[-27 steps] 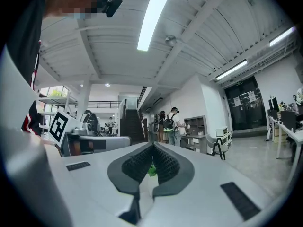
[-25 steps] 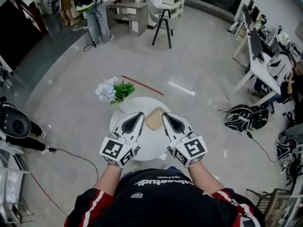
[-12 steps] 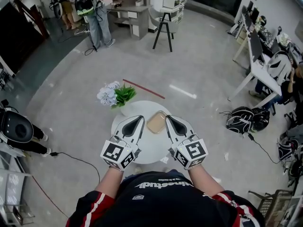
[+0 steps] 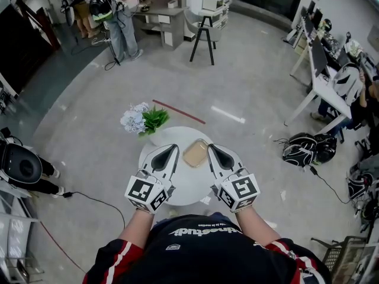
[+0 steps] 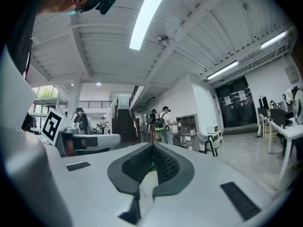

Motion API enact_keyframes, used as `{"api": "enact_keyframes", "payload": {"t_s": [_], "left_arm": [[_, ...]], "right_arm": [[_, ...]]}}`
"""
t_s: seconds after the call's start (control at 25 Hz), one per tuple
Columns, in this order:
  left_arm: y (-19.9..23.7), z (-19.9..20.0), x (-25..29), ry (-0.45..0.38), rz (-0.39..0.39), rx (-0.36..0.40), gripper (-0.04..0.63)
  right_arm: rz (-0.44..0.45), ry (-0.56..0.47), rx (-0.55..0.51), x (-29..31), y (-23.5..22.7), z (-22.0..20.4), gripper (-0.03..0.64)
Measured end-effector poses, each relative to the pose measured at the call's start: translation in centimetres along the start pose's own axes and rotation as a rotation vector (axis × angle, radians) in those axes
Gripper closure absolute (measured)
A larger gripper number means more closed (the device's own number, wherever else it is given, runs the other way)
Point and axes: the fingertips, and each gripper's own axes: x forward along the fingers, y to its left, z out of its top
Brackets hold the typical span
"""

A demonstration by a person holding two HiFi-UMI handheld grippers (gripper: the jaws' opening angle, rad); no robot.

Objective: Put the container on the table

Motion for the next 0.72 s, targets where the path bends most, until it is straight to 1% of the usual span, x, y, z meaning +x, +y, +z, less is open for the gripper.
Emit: {"api": "enact_keyframes", "payload": {"t_s": [0.48,0.72], "left_arm": [[0.91,0.57,-0.22,-0.007,0.027,0.001,0.572],[1.02,0.25,-0.36,-0.001,0.033,0.0,0.572]], "right_arm": [[-0.012,0.002,0.0,-0.11,-0.4,0.25,0.603],[-0.014,-0.003,-0.002,-0.2,-0.34,0.26,0.603]]}}
